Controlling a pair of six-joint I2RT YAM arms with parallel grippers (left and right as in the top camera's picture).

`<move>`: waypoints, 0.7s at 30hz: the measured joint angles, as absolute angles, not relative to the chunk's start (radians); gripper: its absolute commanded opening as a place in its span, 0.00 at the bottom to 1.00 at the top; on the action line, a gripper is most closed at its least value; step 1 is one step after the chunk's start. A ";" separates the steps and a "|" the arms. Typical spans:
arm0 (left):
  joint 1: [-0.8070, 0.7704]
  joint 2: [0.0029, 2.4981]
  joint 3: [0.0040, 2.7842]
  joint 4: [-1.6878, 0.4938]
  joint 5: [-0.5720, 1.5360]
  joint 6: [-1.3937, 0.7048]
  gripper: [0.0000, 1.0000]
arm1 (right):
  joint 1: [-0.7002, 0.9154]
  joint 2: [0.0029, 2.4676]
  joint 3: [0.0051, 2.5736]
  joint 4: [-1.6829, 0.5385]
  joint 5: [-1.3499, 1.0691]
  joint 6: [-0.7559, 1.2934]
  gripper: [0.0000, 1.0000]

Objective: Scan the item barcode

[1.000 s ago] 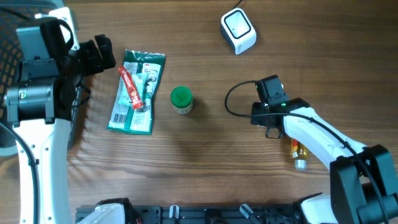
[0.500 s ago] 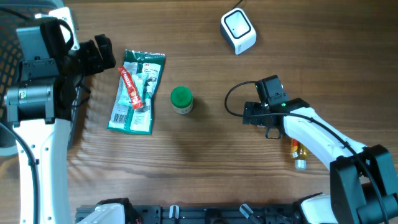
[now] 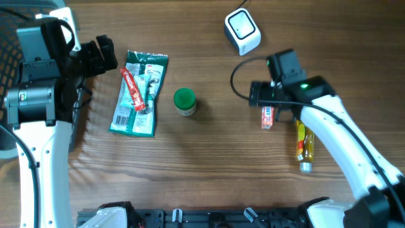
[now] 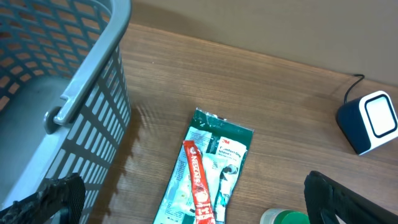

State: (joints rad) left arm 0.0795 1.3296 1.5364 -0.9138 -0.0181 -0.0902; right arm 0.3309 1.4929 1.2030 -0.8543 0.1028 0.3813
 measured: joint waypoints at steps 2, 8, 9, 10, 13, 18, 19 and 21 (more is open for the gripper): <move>0.080 1.330 1.536 -0.913 -0.018 -0.091 1.00 | 0.331 1.467 1.261 -0.868 0.052 0.379 1.00; 0.080 1.330 1.536 -0.913 -0.018 -0.090 1.00 | 0.331 1.460 1.272 -0.853 -0.157 0.380 1.00; 0.080 1.330 1.536 -0.914 -0.018 -0.090 1.00 | 0.331 1.462 1.272 -0.853 -0.175 0.384 1.00; 0.080 1.330 1.536 -0.914 -0.018 -0.091 1.00 | 0.331 1.465 1.272 -0.853 -0.188 0.392 1.00; 0.080 1.330 1.536 -0.913 -0.018 -0.090 1.00 | 0.331 1.470 1.265 -0.853 -0.208 0.417 1.00; 0.080 1.330 1.536 -0.914 -0.018 -0.090 1.00 | 0.331 1.471 1.248 -0.854 -0.217 0.433 1.00; 0.080 1.330 1.536 -0.913 -0.018 -0.091 1.00 | 0.331 1.471 1.248 -0.856 -0.217 0.434 1.00; 0.080 1.330 1.536 -0.913 -0.018 -0.091 1.00 | 0.331 1.471 1.248 -0.857 -0.218 0.434 1.00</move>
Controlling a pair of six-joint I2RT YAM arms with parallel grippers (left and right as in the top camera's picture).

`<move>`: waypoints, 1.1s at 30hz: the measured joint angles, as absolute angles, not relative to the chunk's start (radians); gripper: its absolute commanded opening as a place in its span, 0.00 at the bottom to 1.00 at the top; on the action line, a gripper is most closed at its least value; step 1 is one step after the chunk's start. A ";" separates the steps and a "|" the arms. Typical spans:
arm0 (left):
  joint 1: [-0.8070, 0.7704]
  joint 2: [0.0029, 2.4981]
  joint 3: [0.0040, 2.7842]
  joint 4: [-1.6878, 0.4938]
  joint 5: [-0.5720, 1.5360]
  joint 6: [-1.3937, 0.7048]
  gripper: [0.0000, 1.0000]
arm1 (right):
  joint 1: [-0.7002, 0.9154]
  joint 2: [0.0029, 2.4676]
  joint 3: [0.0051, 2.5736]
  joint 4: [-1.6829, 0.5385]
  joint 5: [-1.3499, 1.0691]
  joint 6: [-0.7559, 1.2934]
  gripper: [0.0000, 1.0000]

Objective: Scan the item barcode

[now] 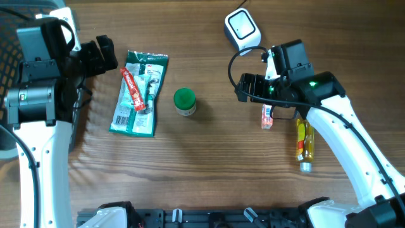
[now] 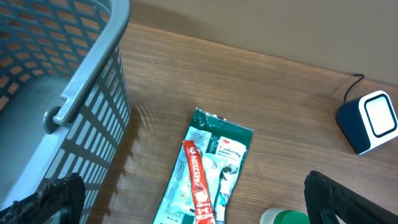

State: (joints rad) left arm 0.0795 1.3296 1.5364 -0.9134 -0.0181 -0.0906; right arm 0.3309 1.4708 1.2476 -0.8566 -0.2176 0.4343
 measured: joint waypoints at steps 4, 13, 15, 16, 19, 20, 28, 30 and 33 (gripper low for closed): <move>0.080 1.330 1.536 -0.914 -0.018 -0.091 1.00 | 0.331 1.471 1.248 -0.858 -0.218 0.441 1.00; 0.080 1.330 1.536 -0.913 -0.018 -0.091 1.00 | 0.331 1.471 1.247 -0.868 -0.218 0.441 1.00; 0.080 1.330 1.536 -0.913 -0.018 -0.091 1.00 | 0.331 1.471 1.247 -0.868 -0.218 0.441 1.00; 0.080 1.330 1.536 -0.914 -0.018 -0.091 1.00 | 0.331 1.471 1.247 -0.868 -0.218 0.441 0.99; 0.080 1.330 1.536 -0.914 -0.018 -0.090 1.00 | 0.331 1.471 1.246 -0.868 -0.221 0.442 1.00; 0.080 1.330 1.536 -0.913 -0.018 -0.091 1.00 | 0.331 1.471 1.246 -0.868 -0.221 0.441 1.00; 0.080 1.330 1.536 -0.914 -0.018 -0.091 1.00 | 0.331 1.471 1.246 -0.868 -0.221 0.444 1.00; 0.080 1.330 1.536 -0.914 -0.018 -0.091 1.00 | 0.331 1.471 1.246 -0.868 -0.221 0.445 1.00; 0.080 1.330 1.536 -0.914 -0.018 -0.090 1.00 | 0.331 1.471 1.246 -0.868 -0.221 0.445 1.00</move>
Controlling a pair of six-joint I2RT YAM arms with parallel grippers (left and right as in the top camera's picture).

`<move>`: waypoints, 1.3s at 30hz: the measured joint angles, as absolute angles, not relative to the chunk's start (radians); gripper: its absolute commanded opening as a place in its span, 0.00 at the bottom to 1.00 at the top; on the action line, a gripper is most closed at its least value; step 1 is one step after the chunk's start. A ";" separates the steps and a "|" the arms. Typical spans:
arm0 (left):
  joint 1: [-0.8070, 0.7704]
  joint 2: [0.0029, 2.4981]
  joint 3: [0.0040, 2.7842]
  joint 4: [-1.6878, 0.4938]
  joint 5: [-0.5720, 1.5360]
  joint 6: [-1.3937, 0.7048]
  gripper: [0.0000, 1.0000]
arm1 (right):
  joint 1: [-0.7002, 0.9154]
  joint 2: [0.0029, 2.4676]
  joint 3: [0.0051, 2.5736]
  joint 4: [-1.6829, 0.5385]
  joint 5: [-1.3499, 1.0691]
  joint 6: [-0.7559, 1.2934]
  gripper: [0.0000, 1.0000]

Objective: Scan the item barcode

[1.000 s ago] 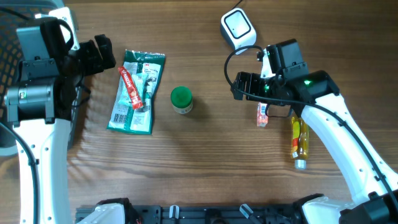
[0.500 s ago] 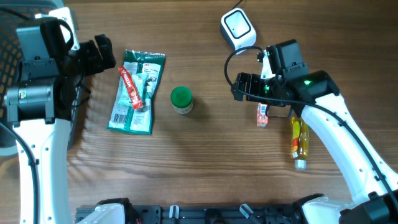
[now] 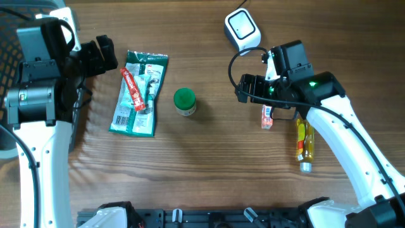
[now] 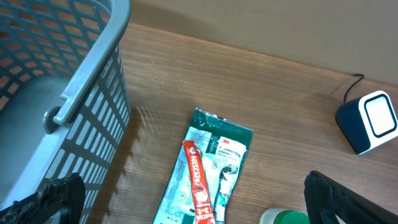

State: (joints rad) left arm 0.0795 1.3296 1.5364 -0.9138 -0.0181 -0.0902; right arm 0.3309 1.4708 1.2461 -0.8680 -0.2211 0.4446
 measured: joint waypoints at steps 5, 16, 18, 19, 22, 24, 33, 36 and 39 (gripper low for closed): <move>0.080 1.330 1.536 -0.913 -0.018 -0.091 1.00 | 0.331 1.471 1.246 -0.868 -0.221 0.445 1.00; 0.080 1.330 1.536 -0.914 -0.018 -0.091 1.00 | 0.331 1.471 1.246 -0.868 -0.221 0.445 1.00; 0.080 1.330 1.536 -0.914 -0.018 -0.090 1.00 | 0.331 1.471 1.246 -0.868 -0.221 0.445 1.00; 0.080 1.330 1.536 -0.914 -0.018 -0.090 1.00 | 0.331 1.471 1.246 -0.868 -0.221 0.445 1.00; 0.080 1.330 1.536 -0.914 -0.018 -0.091 1.00 | 0.331 1.471 1.246 -0.868 -0.221 0.445 1.00; 0.080 1.330 1.536 -0.914 -0.018 -0.090 1.00 | 0.331 1.471 1.246 -0.868 -0.221 0.445 1.00; 0.080 1.330 1.536 -0.913 -0.018 -0.091 1.00 | 0.331 1.471 1.246 -0.875 -0.222 0.497 1.00; 0.080 1.330 1.536 -0.913 -0.018 -0.090 1.00 | 0.341 1.471 1.246 -0.871 -0.225 0.532 1.00; 0.080 1.330 1.536 -0.913 -0.018 -0.090 1.00 | 0.396 1.471 1.246 -0.823 -0.228 0.562 1.00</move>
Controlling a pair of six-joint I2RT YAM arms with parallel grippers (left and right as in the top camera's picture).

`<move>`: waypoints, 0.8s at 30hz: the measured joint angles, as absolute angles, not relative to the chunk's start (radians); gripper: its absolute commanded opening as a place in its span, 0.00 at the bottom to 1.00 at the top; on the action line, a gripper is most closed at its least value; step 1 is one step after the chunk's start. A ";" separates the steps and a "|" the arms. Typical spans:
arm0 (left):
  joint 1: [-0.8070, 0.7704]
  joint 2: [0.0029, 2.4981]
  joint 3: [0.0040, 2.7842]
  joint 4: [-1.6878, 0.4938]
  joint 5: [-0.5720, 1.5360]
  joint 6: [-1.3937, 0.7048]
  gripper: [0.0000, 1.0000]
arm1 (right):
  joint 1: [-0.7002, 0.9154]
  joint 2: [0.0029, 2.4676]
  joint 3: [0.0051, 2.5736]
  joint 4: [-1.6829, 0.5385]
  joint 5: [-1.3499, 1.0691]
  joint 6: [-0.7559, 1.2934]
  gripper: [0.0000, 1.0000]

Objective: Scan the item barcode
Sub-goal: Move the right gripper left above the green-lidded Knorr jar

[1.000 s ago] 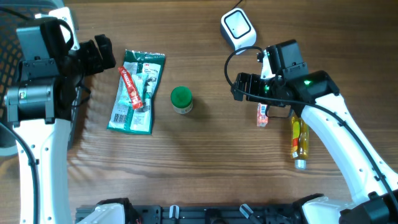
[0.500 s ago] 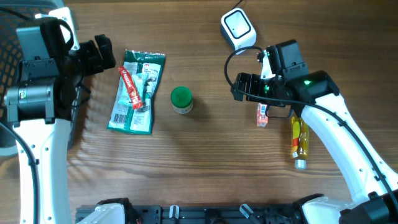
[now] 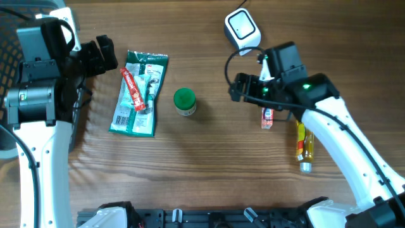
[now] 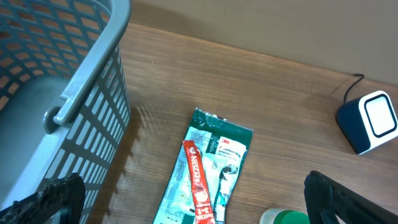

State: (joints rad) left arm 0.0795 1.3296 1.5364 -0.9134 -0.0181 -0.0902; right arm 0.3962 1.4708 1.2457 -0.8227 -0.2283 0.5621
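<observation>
A small red-and-white packet [image 3: 268,117] lies flat on the table, with a yellow bottle [image 3: 303,144] to its right. My right gripper [image 3: 235,88] is up and to the left of the packet, apart from it, jaws open and holding nothing. The white scanner [image 3: 242,31] stands at the back, its cable looping toward the right arm. A green-lidded jar [image 3: 185,101] stands mid-table. A green packet [image 4: 208,171] with a red stick [image 4: 198,182] on it lies at the left. My left gripper [image 4: 199,211] hangs open above that packet's near end.
A grey mesh basket [image 4: 59,81] fills the left of the left wrist view, close beside my left gripper. The scanner [image 4: 370,121] shows at that view's right edge. Bare wood lies between the jar and the right gripper.
My right gripper has shifted a little to the left, further from the red-and-white packet. The left arm and all items on the table are where they were.
At first my right gripper was over the top end of the red-and-white packet. Then it stood further up and left, clear of the packet, and stayed there. Now it is slightly further left. The packet has not moved, nor has the left arm.
</observation>
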 measured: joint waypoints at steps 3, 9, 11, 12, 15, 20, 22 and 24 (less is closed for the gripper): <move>0.080 1.330 1.536 -0.914 -0.018 -0.090 1.00 | 0.468 1.471 1.246 -0.765 -0.215 0.615 1.00; 0.080 1.330 1.536 -0.913 -0.018 -0.090 1.00 | 0.652 1.471 1.249 -0.749 -0.054 0.711 0.99; 0.080 1.330 1.536 -0.913 -0.018 -0.090 1.00 | 0.654 1.478 1.293 -0.825 -0.041 0.720 0.99; 0.080 1.330 1.536 -0.914 -0.018 -0.090 1.00 | 0.651 1.482 1.344 -0.873 -0.034 0.723 0.99; 0.080 1.330 1.536 -0.915 -0.018 -0.090 1.00 | 0.651 1.491 1.542 -1.025 -0.024 0.731 0.99; 0.080 1.330 1.536 -0.914 -0.018 -0.090 1.00 | 0.651 1.522 1.848 -1.221 -0.021 0.730 0.99; 0.080 1.330 1.536 -0.913 -0.018 -0.090 1.00 | 0.651 1.541 1.886 -1.237 -0.025 0.722 0.99; 0.080 1.330 1.536 -0.913 -0.018 -0.091 1.00 | 0.651 1.582 1.902 -1.234 -0.036 0.704 0.99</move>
